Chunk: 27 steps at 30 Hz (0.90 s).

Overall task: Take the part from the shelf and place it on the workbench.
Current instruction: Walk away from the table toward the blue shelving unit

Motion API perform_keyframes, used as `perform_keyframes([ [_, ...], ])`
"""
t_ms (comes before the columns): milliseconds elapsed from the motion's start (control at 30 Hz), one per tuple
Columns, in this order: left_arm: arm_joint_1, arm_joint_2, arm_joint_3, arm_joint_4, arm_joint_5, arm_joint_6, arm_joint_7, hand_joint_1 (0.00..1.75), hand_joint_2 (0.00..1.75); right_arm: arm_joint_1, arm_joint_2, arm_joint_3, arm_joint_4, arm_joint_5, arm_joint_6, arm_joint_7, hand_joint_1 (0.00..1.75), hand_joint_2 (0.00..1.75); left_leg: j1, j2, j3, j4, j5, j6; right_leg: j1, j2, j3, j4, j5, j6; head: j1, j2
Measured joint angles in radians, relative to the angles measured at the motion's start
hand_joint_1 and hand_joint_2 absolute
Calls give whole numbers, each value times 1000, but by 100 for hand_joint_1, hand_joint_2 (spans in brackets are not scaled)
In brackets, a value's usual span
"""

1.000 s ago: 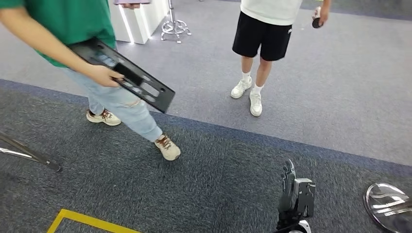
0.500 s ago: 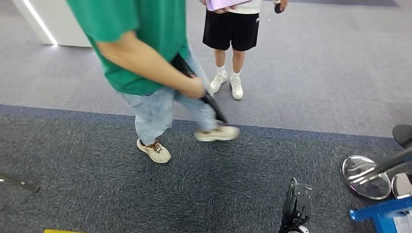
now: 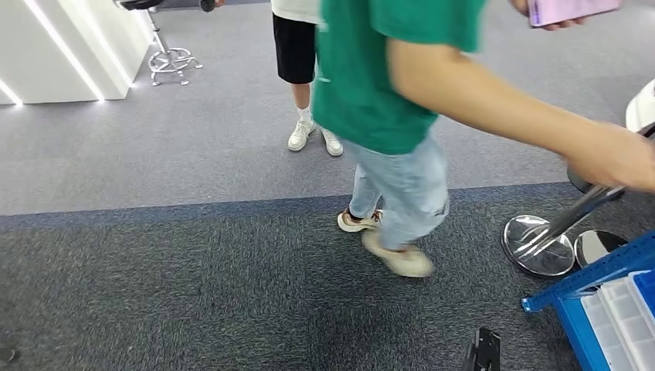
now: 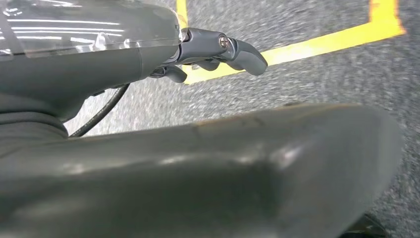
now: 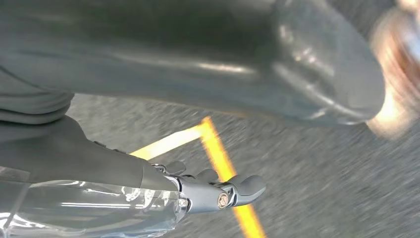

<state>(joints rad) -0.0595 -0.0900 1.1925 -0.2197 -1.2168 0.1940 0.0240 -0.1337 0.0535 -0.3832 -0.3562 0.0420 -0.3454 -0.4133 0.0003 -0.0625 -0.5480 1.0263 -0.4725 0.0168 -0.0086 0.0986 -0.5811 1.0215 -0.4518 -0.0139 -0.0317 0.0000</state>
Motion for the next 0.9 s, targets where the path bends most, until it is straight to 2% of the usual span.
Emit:
perform_keyframes([
  [33, -1, 1, 0, 0, 1, -1, -3, 0, 0, -1, -4, -6, 11, 3, -7, 16, 0, 0, -2, -6, 5, -14, 0, 2, -3, 10, -3, 0, 2, 6, 0, 0],
  [100, -4, 1, -1, 0, 0, -4, -6, 0, 0, 1, -16, -19, 31, 5, -19, 46, 0, 0, -2, 14, 10, -26, 7, 7, -7, 23, -7, -2, 5, 19, 0, 0],
  [133, -6, 1, -1, 0, -2, -6, -7, 0, 0, 3, -21, -25, 40, 5, -24, 59, 0, 0, 0, 24, 14, -37, 13, 12, -6, 11, -12, 5, -1, 25, 0, 0],
  [167, -8, 0, -2, 0, -4, -7, -7, 0, 0, 4, -27, -30, 48, 5, -28, 70, 0, 0, 2, 37, 17, -47, 20, 17, -4, -11, -23, 27, -17, 30, 2, 0],
  [233, -7, 1, -3, 0, -6, -12, -7, 0, 0, 5, -36, -41, 61, 6, -35, 90, 0, 0, 1, 62, 19, -58, 26, 24, -3, -65, -72, 127, -80, 37, 6, 0],
  [267, -7, 1, -3, 0, -7, -15, -7, 0, 0, 6, -41, -46, 67, 5, -38, 98, 0, 0, -1, 76, 19, -58, 26, 26, -5, -79, -102, 191, -111, 41, 6, 0],
  [300, -6, 2, -3, 0, -9, -17, -6, 0, 0, 9, -44, -51, 72, 3, -40, 104, 0, 0, -1, 89, 18, -57, 25, 25, -8, -85, -124, 239, -128, 45, 7, 0],
  [333, -6, 2, -3, 0, -11, -19, -6, 0, 0, 13, -47, -57, 78, 1, -41, 108, 0, 0, -1, 102, 18, -57, 23, 24, -10, -90, -129, 254, -126, 48, 7, 0],
  [367, -7, 2, -3, 0, -13, -20, -6, 0, 0, 18, -50, -62, 82, -2, -42, 111, 0, 0, 0, 113, 18, -55, 21, 22, -13, -96, -114, 231, -106, 52, 7, 0],
  [400, -7, 1, -3, 0, -14, -20, -6, 0, 0, 22, -52, -66, 85, -3, -43, 112, 0, 0, 1, 124, 19, -51, 18, 18, -15, -105, -83, 176, -75, 55, 7, 0],
  [433, -8, 1, -4, 0, -15, -20, -6, 0, 0, 23, -54, -70, 87, -3, -43, 113, 0, 0, 1, 134, 19, -46, 14, 13, -16, -128, -46, 106, -49, 54, 7, 0],
  [467, -9, 1, -4, 0, -15, -20, -6, 0, 0, 23, -56, -72, 89, -3, -43, 115, 0, 0, -1, 144, 19, -39, 8, 7, -16, -150, -15, 48, -29, 51, 7, 0],
  [533, -11, 1, -4, 0, -14, -19, -5, 0, 0, 23, -58, -76, 92, -2, -43, 121, 0, 0, -5, 162, 22, -29, -3, -5, -12, -172, 11, -3, -19, 38, 6, 0],
  [600, -15, 2, -4, 0, -11, -18, -5, 0, 0, 24, -59, -79, 96, 0, -44, 127, 0, 0, -6, 179, 28, -29, -8, -16, -11, -152, 9, 0, -17, 25, 5, 0],
  [633, -16, 2, -4, 0, -9, -17, -6, 0, 0, 24, -60, -81, 98, 0, -44, 129, 0, 0, -3, 174, 29, -23, -15, -21, -12, -142, 8, -1, -14, 19, 5, 0],
  [700, -16, 2, -4, 0, -6, -16, -8, 0, 0, 24, -60, -85, 101, 0, -45, 131, 0, 0, 3, 132, 6, 37, -60, -31, -15, -120, 7, -4, -9, 7, 4, 0],
  [733, -15, 2, -4, 0, -6, -16, -9, 0, 0, 23, -60, -87, 102, 0, -45, 131, 0, 0, 6, 103, -19, 98, -96, -35, -15, -110, 5, -4, -7, 3, 4, 0],
  [767, -13, 1, -4, 0, -5, -16, -9, 0, 0, 22, -60, -88, 102, 0, -46, 131, 0, 0, 7, 85, -50, 169, -130, -37, -14, -98, 3, -4, -6, 0, 3, 0],
  [800, -11, 1, -4, 0, -5, -15, -9, 0, 0, 22, -60, -89, 103, 0, -46, 132, 0, 0, 8, 77, -78, 229, -152, -37, -12, -85, 2, -3, -5, -1, 3, 0],
  [833, -9, 0, -4, 0, -4, -15, -9, 0, 0, 23, -60, -91, 104, 0, -46, 132, 0, 0, 8, 73, -93, 262, -156, -37, -10, -72, 2, -2, -5, -2, 3, 0],
  [867, -7, 0, -4, 0, -4, -15, -9, 0, 0, 23, -60, -92, 105, 0, -46, 135, 0, 0, 8, 72, -92, 257, -139, -34, -9, -58, 2, -1, -5, -2, 3, 0],
  [900, -7, 0, -4, 0, -5, -15, -8, 0, 0, 23, -60, -93, 106, 1, -46, 137, 0, 0, 8, 68, -73, 213, -106, -30, -8, -45, 3, 0, -5, -2, 3, 0],
])
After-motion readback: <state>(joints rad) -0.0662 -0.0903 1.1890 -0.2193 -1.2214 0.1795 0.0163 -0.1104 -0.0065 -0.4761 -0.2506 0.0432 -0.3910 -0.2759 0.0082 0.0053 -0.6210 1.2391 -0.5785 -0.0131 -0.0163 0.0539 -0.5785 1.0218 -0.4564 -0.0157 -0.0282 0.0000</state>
